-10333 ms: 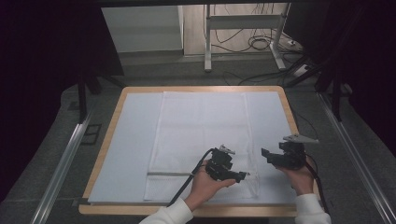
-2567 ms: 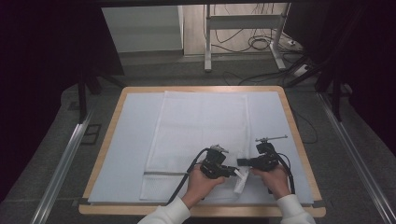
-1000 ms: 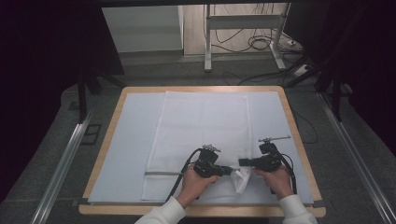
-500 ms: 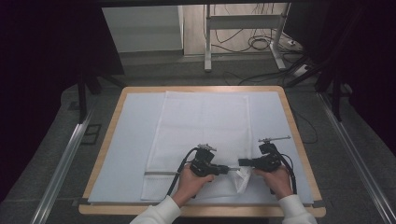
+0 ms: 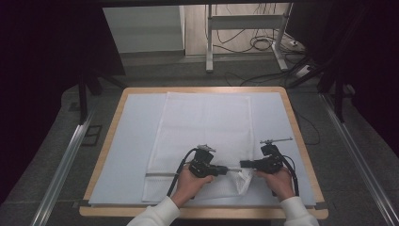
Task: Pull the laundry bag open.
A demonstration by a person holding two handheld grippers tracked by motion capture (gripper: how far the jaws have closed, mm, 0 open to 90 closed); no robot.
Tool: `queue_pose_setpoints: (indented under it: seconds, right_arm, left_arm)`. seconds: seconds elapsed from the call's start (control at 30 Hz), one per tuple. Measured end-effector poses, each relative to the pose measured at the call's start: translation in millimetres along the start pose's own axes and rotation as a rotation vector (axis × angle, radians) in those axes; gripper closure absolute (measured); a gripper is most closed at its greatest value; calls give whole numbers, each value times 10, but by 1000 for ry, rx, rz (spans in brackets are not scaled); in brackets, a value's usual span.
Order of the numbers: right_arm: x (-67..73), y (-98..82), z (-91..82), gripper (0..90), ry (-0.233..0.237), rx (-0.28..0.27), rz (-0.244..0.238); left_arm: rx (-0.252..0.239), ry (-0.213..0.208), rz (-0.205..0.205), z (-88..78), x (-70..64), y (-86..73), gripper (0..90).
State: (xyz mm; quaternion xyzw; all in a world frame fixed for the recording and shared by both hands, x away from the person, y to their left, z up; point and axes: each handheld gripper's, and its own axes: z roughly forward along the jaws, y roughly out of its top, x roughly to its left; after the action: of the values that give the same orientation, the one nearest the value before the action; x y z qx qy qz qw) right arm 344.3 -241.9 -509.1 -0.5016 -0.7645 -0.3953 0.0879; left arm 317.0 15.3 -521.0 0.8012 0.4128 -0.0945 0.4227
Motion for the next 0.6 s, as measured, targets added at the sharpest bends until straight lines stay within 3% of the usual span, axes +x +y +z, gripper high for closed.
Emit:
queue_pose_setpoints:
  seconds: [0.6]
  right_arm:
    - [-16,-17,-30,882,-8,-18,7]
  left_arm:
    - [-21,16,-30,-197,165,-125,866]
